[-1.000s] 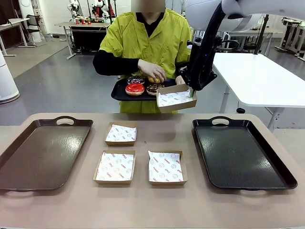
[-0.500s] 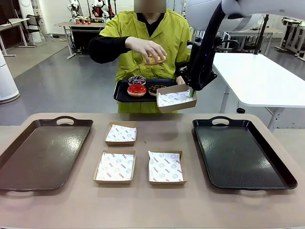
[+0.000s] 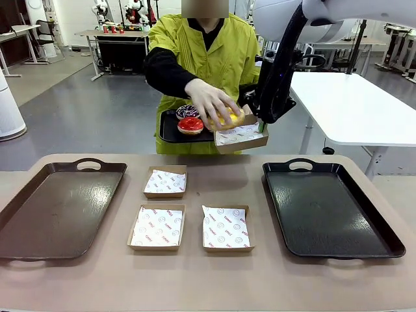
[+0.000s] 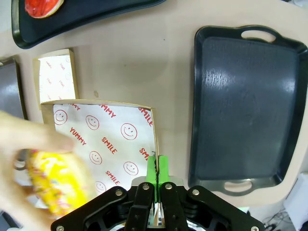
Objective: Individually package the donuts and arrange them on the tray.
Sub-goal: Place the picked Paper togo box on the Handle tray while simultaneously picking up another Paper togo box from the table with the other hand.
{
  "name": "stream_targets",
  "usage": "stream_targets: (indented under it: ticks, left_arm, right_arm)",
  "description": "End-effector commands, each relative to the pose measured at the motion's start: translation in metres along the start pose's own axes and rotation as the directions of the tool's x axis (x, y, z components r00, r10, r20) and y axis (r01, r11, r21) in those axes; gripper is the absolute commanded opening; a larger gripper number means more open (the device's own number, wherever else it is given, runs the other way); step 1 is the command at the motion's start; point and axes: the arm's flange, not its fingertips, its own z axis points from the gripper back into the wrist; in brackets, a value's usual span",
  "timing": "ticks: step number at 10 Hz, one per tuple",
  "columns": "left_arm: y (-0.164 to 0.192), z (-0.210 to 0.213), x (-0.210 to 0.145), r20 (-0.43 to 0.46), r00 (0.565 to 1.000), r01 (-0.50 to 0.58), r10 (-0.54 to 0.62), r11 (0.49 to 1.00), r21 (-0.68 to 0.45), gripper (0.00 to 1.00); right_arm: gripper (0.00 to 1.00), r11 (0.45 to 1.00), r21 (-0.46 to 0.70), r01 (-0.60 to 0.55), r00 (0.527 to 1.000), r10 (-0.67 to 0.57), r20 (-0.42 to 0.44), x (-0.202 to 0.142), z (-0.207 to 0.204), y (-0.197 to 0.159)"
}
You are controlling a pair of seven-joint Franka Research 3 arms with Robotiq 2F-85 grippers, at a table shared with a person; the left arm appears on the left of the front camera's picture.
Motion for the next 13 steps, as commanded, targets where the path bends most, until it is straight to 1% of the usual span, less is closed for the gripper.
stream_targets:
  ticks: [1,8,9,10,12,13]
  left_arm:
    - [-0.001,0.001,0.000,0.014,1.000,0.003,-0.002,1.000,-0.016,1.00]
    - [-0.001,0.001,0.000,0.014,1.000,0.003,-0.002,1.000,-0.016,1.00]
    - [0.000,0.000,0.000,0.000,1.000,0.000,0.000,1.000,0.000,1.00]
    - [-0.007,-0.007,0.013,-0.010,0.999,-0.039,0.039,0.998,0.055,1.00]
    - [-0.040,-0.024,0.043,-0.057,0.998,-0.019,0.029,0.986,0.165,1.00]
    - [-0.062,-0.035,0.060,-0.102,0.994,-0.011,0.034,0.976,0.217,1.00]
  right_arm:
    - [0.00,1.000,-0.001,0.008,1.000,-0.008,0.007,-0.001,0.002,0.000]
    - [0.00,1.000,-0.001,0.008,1.000,-0.008,0.007,-0.001,0.002,0.000]
    - [0.01,1.000,0.000,0.000,1.000,0.000,0.000,0.000,0.000,0.000]
    - [0.01,0.999,-0.021,-0.026,0.999,0.025,-0.031,0.000,0.001,-0.019]
    - [0.01,1.000,-0.019,0.024,0.999,-0.025,-0.033,-0.006,0.012,-0.067]
    - [0.01,0.999,-0.015,0.048,0.999,-0.048,-0.021,-0.009,0.021,-0.093]
